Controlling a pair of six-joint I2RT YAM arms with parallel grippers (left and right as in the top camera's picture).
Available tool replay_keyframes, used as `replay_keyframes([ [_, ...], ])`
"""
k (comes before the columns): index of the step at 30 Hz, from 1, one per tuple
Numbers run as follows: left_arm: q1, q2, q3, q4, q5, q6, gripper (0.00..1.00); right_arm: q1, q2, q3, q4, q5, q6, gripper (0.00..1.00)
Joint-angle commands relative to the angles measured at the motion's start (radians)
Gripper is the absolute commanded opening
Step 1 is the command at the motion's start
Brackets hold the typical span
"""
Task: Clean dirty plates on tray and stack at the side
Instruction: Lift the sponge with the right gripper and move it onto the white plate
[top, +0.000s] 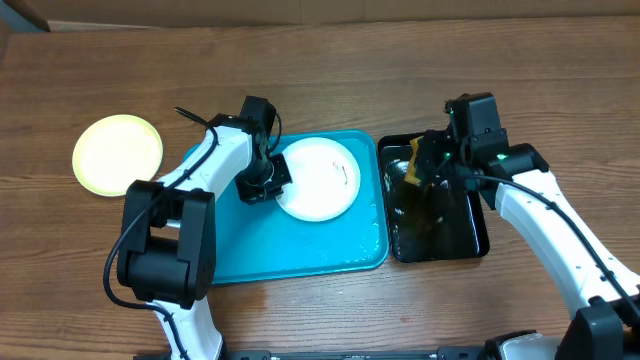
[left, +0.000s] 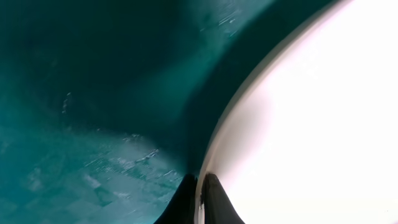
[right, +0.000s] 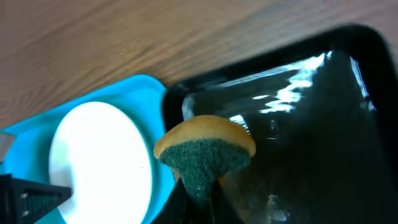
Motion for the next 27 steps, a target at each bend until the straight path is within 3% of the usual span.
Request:
replay_keyframes([
  [1,-0.003,0.04,-0.019,0.003,-0.04,0.003,0.04,0.037,0.029,0.014,0.062,-0.143,-0.1,0.04],
  [7,-0.004,0.04,-0.019,0.002,-0.008,-0.01,0.04,0.148,0.092,0.014,0.237,-0.14,-0.1,0.04],
  [16,-0.009,0.04,-0.019,-0.004,-0.011,0.011,0.04,0.293,0.243,0.014,0.501,0.076,-0.103,0.04],
  [27,-0.009,0.04,-0.019,-0.001,-0.018,0.011,0.04,0.32,0.365,0.014,0.671,0.105,-0.24,0.04],
])
